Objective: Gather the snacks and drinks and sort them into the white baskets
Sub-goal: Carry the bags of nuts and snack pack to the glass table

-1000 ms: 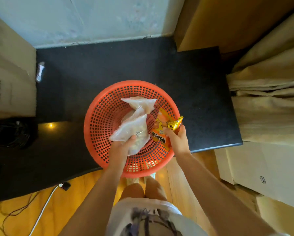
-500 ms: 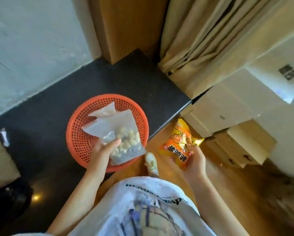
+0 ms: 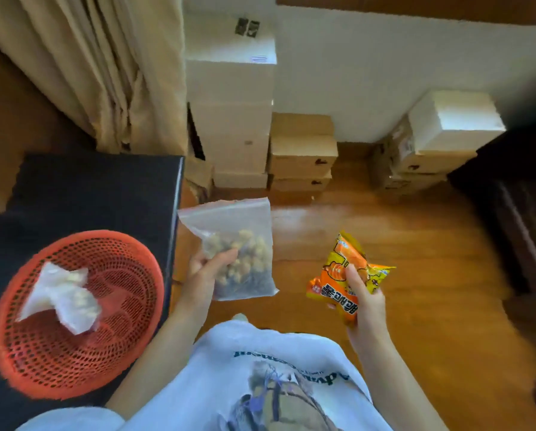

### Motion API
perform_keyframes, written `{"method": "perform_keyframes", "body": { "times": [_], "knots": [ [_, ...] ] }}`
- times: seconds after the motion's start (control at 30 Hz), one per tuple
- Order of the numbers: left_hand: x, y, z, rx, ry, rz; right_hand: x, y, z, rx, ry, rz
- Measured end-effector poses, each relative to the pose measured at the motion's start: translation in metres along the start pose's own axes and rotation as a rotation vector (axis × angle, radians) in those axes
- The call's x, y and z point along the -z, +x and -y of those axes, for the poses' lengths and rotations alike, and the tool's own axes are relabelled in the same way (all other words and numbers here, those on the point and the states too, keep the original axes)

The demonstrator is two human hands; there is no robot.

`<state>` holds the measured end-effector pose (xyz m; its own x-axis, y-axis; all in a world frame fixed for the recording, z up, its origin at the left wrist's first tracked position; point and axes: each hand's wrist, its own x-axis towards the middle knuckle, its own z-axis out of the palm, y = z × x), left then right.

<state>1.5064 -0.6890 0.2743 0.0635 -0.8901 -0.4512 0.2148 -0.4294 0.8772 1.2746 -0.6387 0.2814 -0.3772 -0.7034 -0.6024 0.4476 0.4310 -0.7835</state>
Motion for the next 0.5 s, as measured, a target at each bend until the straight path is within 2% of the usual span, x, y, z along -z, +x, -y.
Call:
{"method": "perform_keyframes", "body": {
  "times": [0.2, 0.37, 0.5],
  "knots": [
    [-0.124, -0.036, 0.024, 0.03, 0.168, 0.391, 0.132, -0.046, -0.004, 0.059, 0.174, -0.337],
    [-0.237, -0.103, 0.084, 0.045, 0.307, 0.661, 0.255, -0.098, -0.018, 0.077, 0.322, -0.585],
    [-0.318, -0.166, 0.14, 0.082, 0.429, 0.836, 0.345, -0.138, -0.035, 0.148, 0.455, -0.719]
  ]
}}
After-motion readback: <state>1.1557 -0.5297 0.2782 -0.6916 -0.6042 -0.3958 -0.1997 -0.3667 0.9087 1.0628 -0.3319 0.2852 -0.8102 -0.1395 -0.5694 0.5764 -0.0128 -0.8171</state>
